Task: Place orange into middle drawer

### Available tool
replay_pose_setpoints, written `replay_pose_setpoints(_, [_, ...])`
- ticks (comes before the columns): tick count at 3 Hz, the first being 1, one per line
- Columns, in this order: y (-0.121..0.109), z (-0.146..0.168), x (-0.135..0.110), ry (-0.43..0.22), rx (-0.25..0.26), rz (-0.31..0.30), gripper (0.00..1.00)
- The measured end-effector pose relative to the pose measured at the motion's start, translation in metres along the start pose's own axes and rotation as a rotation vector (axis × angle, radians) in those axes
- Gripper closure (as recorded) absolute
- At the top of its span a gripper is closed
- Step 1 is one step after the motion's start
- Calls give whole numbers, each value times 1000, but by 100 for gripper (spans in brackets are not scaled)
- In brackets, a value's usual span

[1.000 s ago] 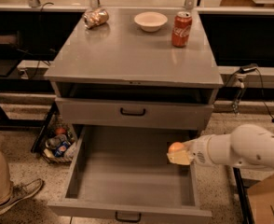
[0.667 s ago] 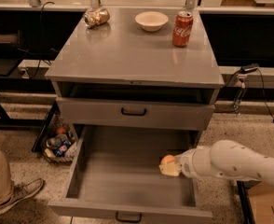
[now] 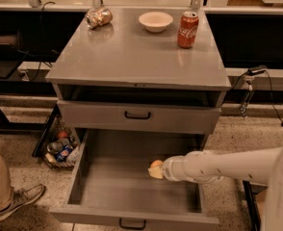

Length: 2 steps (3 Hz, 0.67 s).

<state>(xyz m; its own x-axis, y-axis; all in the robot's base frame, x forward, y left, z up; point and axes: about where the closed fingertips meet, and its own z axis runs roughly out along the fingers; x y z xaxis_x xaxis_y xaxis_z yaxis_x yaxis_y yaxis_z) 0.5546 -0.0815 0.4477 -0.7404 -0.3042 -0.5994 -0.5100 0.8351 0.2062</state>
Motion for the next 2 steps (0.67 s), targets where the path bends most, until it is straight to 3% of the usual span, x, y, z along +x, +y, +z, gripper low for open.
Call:
replay_pose_setpoints(1, [-4,55,-19,-60,3,3,51])
replay_pose_setpoints(2, [-1,77,-31,-99,-20,3,28])
